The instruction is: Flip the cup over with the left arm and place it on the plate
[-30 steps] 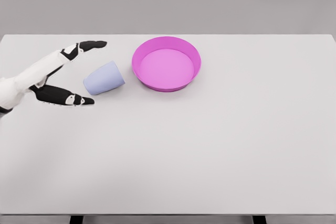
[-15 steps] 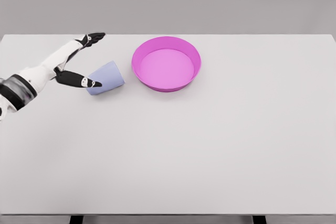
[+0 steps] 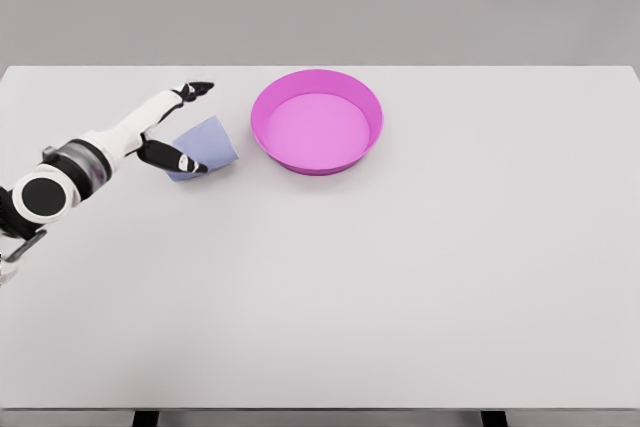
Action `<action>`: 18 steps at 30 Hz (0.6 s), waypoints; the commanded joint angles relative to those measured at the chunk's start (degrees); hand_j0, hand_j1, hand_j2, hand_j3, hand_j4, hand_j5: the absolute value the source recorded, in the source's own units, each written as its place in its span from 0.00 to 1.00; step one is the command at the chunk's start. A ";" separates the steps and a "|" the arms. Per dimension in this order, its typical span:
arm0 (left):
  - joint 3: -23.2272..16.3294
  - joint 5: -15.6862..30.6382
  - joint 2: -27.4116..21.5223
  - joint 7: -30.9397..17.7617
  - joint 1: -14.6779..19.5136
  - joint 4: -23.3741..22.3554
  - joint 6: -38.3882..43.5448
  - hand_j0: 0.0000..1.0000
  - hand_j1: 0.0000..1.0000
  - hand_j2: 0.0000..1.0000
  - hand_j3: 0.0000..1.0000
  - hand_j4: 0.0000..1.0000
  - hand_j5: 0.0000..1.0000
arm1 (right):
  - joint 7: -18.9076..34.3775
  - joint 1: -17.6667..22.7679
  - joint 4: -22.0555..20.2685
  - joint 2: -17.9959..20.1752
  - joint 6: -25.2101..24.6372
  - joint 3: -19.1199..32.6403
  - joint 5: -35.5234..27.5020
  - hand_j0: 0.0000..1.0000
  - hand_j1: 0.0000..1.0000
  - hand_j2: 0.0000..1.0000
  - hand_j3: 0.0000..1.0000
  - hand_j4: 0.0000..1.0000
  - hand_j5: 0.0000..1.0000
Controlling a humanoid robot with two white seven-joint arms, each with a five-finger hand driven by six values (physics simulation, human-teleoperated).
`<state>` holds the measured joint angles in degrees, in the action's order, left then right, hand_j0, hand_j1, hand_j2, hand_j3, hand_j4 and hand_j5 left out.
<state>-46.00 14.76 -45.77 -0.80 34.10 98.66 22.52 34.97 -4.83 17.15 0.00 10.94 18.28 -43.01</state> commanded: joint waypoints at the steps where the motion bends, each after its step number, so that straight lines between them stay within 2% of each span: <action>1: -0.05 -0.25 0.68 0.01 0.00 -0.05 2.44 1.00 1.00 1.00 1.00 1.00 1.00 | 0.03 0.00 -0.01 0.00 0.05 0.00 0.03 1.00 1.00 1.00 1.00 1.00 1.00; 4: -0.58 -1.48 0.85 -0.26 0.26 0.04 3.23 1.00 1.00 1.00 1.00 1.00 1.00 | 0.03 0.00 -0.01 0.00 0.05 0.00 0.03 1.00 1.00 1.00 1.00 1.00 1.00; 6: -2.51 -3.94 0.85 -0.43 1.67 -0.05 3.85 1.00 1.00 1.00 1.00 1.00 1.00 | 0.03 0.00 -0.01 0.00 0.05 0.00 0.03 1.00 1.00 1.00 1.00 1.00 1.00; 11: -4.80 -5.35 2.26 -0.61 2.37 -0.22 4.46 1.00 1.00 1.00 1.00 1.00 1.00 | 0.03 0.00 -0.01 0.00 0.05 0.00 0.03 1.00 1.00 1.00 1.00 1.00 1.00; 18: -5.41 -5.18 3.32 -0.52 3.87 -1.28 7.19 1.00 1.00 1.00 1.00 1.00 1.00 | 0.03 0.00 -0.01 0.00 -0.04 0.00 0.03 1.00 1.00 1.00 1.00 1.00 1.00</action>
<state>-51.30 9.80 -42.59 -1.34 38.14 97.53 29.30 34.97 -4.83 17.15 0.00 10.91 18.28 -43.01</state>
